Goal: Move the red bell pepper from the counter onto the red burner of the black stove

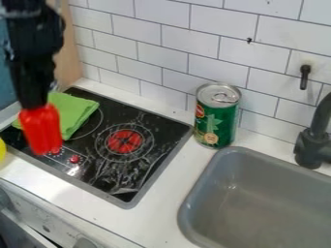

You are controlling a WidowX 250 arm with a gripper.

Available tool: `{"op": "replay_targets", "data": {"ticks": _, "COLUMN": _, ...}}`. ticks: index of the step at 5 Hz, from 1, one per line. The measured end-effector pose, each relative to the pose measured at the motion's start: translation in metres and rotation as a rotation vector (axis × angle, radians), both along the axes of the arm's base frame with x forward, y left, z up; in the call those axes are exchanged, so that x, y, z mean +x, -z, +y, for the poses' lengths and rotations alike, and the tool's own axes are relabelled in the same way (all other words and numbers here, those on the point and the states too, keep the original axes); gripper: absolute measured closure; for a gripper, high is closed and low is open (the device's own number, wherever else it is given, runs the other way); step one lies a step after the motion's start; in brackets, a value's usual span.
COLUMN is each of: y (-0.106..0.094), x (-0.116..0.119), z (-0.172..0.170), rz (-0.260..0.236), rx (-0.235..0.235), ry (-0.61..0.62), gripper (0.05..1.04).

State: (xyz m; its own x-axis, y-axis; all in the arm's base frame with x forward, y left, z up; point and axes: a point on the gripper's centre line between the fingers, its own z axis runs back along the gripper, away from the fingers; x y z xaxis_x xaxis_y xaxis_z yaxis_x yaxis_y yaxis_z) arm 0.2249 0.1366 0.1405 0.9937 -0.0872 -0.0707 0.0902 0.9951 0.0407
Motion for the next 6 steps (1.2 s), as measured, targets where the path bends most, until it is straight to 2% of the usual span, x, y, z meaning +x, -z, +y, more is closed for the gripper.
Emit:
{"op": "replay_targets", "data": {"ticks": 1, "y": -0.021, "x": 0.022, "z": -0.02, "rz": -0.061, "rx": -0.013, "ry": 0.072, "gripper": 0.977}}
{"op": "replay_targets", "data": {"ticks": 2, "y": -0.011, "x": 0.056, "z": -0.042, "rz": -0.089, "rx": 0.0, "ry": 0.154, "gripper": 0.977}}
{"op": "replay_targets", "data": {"ticks": 3, "y": 0.005, "x": 0.085, "z": -0.052, "rz": -0.12, "rx": 0.068, "ry": 0.168, "gripper": 0.977}}
{"op": "replay_targets", "data": {"ticks": 4, "y": 0.025, "x": 0.103, "z": -0.049, "rz": -0.134, "rx": 0.149, "ry": 0.152, "gripper": 0.977}}
{"op": "replay_targets", "data": {"ticks": 5, "y": 0.034, "x": 0.119, "z": -0.04, "rz": -0.147, "rx": 0.196, "ry": 0.121, "gripper": 0.977}}
{"op": "replay_targets", "data": {"ticks": 6, "y": 0.043, "x": 0.12, "z": -0.035, "rz": -0.119, "rx": 0.222, "ry": 0.109, "gripper": 0.977}}
